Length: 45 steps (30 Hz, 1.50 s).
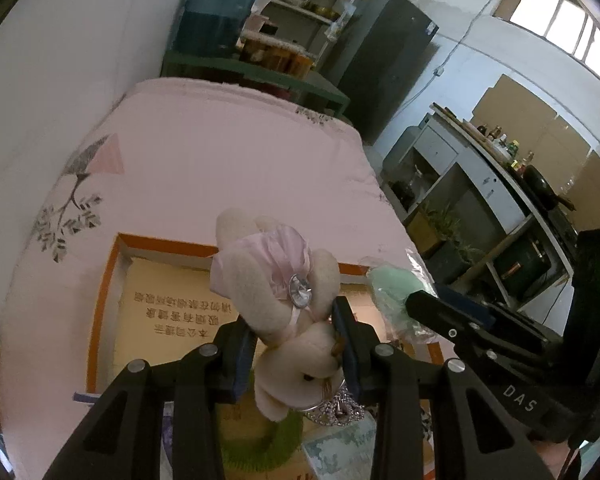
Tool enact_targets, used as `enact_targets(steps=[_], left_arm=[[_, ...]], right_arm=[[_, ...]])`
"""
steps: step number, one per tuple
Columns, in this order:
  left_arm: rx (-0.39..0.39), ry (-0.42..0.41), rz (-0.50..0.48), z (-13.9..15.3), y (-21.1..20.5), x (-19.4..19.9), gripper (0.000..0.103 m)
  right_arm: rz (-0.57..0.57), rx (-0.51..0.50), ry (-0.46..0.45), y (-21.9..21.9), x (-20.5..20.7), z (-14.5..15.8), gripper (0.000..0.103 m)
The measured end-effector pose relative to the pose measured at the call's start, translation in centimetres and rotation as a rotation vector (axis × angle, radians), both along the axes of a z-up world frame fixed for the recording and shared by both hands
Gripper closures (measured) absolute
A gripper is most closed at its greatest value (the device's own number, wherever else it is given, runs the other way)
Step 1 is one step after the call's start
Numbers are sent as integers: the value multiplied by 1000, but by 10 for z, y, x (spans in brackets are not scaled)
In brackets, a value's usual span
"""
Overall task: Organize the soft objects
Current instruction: 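Carry the plush bunny and mint-green bag over the tray with both tools, then lower and open the left tool to drop the bunny while the right tool releases the bag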
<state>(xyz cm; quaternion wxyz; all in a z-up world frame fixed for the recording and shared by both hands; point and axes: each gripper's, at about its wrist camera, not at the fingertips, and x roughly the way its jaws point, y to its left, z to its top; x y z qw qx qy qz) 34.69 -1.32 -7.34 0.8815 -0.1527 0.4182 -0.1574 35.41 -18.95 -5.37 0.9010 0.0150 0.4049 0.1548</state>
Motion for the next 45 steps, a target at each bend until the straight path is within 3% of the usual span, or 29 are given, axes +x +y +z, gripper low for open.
enact_targets(steps=[11,30,39,42,45], left_arm=[[-16,80,-7,-29,-6,13,66],[-15,130,-33,-51,-14,21,64],[-34,126,-51,-54,-12,20,57],[-44,108,-54,-51,-12,16,50],[-59,85,-46,-47,-10,12,46]], right_arm=[[-4,14,63,-4,12,-28,71],[-3,4,108,-4,16,-49,71],[-3,8,99,-5,12,-49,65],[-5,-4,93,-4,9,-49,54],[-9,-8,88,-4,5,-48,52]])
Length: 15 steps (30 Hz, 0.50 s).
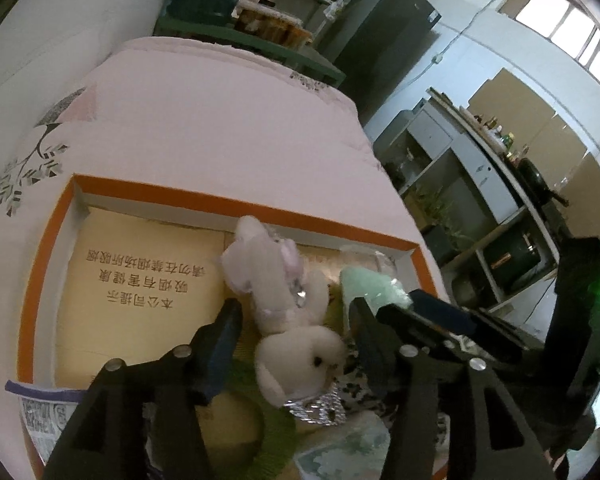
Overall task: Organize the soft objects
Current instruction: 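Lower and open the left tool to drop the bunny while the right tool releases the bag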
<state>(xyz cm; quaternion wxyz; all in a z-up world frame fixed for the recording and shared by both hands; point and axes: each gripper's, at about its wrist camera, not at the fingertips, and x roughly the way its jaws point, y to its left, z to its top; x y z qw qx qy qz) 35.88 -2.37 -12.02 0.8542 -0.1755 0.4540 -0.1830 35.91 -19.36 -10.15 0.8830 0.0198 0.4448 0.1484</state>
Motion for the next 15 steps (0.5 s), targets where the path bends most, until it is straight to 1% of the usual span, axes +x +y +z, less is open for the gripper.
enact_targets(steps=[6,15], left_arm=[[-31,-22,28,10,3,-7,45],[-23,-76,44,30,5,-22,45]], right_arm=[[-12,8,-14,-5,-7,4,50],[-23,26,-34,-10,-20,15,50]])
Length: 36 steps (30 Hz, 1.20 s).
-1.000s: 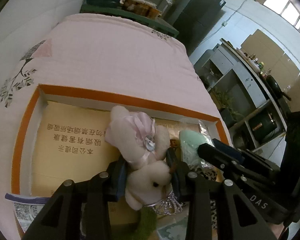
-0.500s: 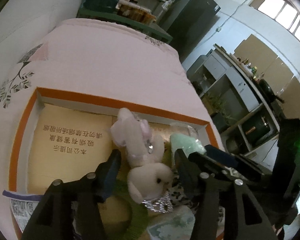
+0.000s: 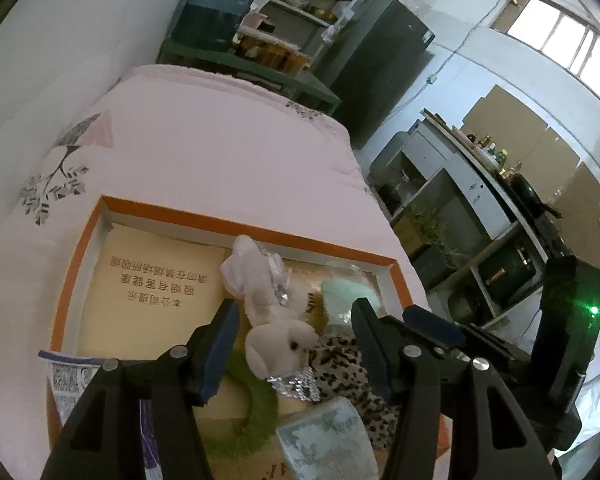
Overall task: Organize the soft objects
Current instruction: 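Lower and open the left tool to drop the bunny while the right tool releases the bag, then move both tools back toward the remaining tissue packs beside the tray, then move both tools back toward the remaining soft items beside the tray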
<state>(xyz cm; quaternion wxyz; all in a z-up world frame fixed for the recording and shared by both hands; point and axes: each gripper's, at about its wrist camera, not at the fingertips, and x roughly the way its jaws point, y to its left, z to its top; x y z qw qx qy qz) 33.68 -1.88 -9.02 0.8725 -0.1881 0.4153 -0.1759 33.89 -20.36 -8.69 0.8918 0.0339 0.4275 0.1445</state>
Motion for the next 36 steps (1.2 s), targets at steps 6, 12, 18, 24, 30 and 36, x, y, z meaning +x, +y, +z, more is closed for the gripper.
enact_targets(steps=[6,12,18,24,30,36], left_arm=[[27,-38,-7,11,-3,-10,45],[39,-58,-9,19,-3,-23,45],[40,-69,-7,24,0,-37,45],[44,-74,-8,26,2,-48,45],[53,-97,-7,33,6,-64,45],[53,-119,-2,42,9,-77,45]], right_arm=[[-5,7,-7,-2,-9,4,50],[-5,12,-12,-2,-19,8,50],[-1,16,-21,2,-33,14,50],[8,17,-28,6,-46,20,50],[19,16,-41,13,-56,28,50],[28,20,-54,18,-68,36,50]])
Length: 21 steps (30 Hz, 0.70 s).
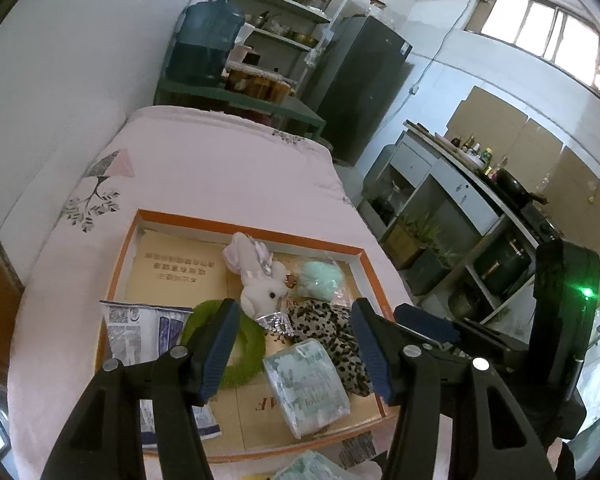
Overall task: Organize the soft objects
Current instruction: 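Move both tools back toward the remaining soft items beside the tray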
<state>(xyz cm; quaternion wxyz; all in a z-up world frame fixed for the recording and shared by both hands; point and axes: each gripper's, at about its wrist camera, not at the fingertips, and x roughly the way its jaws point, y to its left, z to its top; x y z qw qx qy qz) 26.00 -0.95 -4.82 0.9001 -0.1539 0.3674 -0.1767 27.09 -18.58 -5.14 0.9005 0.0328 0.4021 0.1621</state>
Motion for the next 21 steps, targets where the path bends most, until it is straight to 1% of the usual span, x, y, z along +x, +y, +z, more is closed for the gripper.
enact_targets(steps=[10,21], left_arm=[[1,-23,-5,12,0,-22,45],[46,-68,-1,25,-4,-48,45]], right_arm=[[17,-3,-24,7,-19,10,50],[29,21,-26,11,-42,13,50]])
